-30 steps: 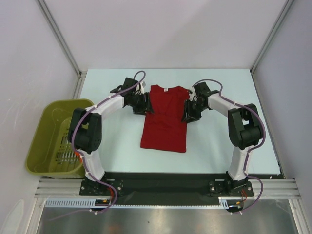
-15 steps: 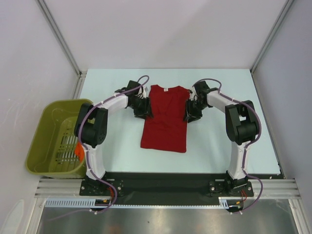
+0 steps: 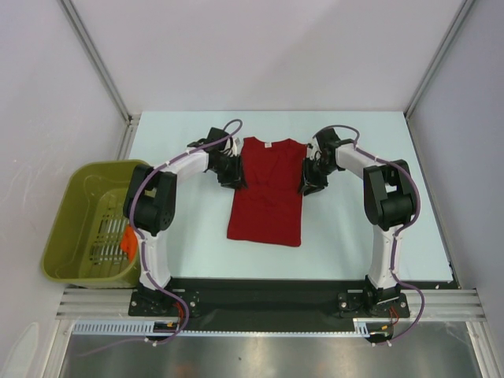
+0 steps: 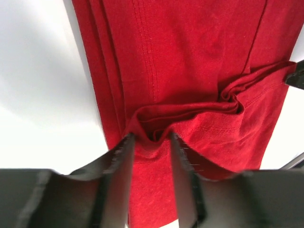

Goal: Fold and stack the t-shirts
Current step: Fold the tshirt

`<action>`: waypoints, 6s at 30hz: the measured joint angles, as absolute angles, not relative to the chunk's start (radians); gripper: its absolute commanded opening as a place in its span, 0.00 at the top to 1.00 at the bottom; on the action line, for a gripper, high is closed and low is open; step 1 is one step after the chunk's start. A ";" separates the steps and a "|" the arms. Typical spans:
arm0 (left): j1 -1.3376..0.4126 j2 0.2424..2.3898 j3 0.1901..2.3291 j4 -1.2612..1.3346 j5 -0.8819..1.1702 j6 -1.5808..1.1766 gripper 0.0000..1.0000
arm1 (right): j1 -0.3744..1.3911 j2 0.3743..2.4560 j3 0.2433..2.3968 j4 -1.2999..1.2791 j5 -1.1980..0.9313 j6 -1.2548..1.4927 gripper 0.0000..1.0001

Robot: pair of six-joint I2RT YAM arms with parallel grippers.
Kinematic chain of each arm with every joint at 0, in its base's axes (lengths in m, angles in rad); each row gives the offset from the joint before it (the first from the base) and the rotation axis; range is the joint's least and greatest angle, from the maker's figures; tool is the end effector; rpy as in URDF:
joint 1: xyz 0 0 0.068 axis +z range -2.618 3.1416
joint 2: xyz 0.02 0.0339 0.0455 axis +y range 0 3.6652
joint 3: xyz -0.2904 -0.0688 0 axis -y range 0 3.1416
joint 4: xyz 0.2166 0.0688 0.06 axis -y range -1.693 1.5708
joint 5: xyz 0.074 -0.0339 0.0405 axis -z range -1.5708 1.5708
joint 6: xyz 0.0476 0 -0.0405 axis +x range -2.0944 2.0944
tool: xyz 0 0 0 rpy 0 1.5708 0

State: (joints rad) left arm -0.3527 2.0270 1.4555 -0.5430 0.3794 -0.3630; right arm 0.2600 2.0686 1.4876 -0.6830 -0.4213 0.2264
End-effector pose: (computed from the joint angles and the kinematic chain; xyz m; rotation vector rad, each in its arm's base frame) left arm 0.3830 -0.1598 0.2014 0.1088 2.7586 -0.7203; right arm 0.3894 0.1237 0.1880 -0.1428 2.8627 0.7012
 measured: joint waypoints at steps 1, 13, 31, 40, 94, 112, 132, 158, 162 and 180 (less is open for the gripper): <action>-0.353 2.028 1.456 -0.543 0.379 -0.363 0.56 | 0.260 2.069 1.488 -0.683 -0.425 0.226 0.65; -0.348 2.043 1.469 -0.546 0.387 -0.371 0.96 | 0.260 2.087 1.512 -0.684 -0.454 0.232 0.94; -0.319 2.069 1.501 -0.581 0.351 -0.373 0.83 | 0.244 2.093 1.521 -0.694 -0.434 0.236 1.00; -0.314 2.078 1.546 -0.621 0.255 -0.348 0.50 | 0.241 2.123 1.546 -0.714 -0.397 0.231 0.67; -0.470 1.093 0.307 -0.085 0.134 -1.470 0.44 | 0.695 0.912 0.275 -0.130 0.003 1.711 0.44; -0.471 1.226 0.378 -0.067 0.110 -1.493 0.48 | 0.703 1.093 0.255 0.020 0.035 1.802 0.45; -0.471 1.290 0.393 -0.034 0.117 -1.499 0.99 | 0.691 1.180 0.269 0.065 0.027 1.788 0.91; -0.566 1.036 0.419 -0.276 0.112 -1.459 1.00 | 0.651 0.926 0.276 -0.185 -0.071 1.477 1.00; -0.567 1.103 0.535 -0.318 0.091 -1.409 1.00 | 0.535 1.019 0.404 -0.214 -0.141 1.339 1.00; -0.392 1.731 1.324 -0.376 0.128 -1.071 0.99 | 0.238 1.703 1.207 -0.304 -0.404 0.889 1.00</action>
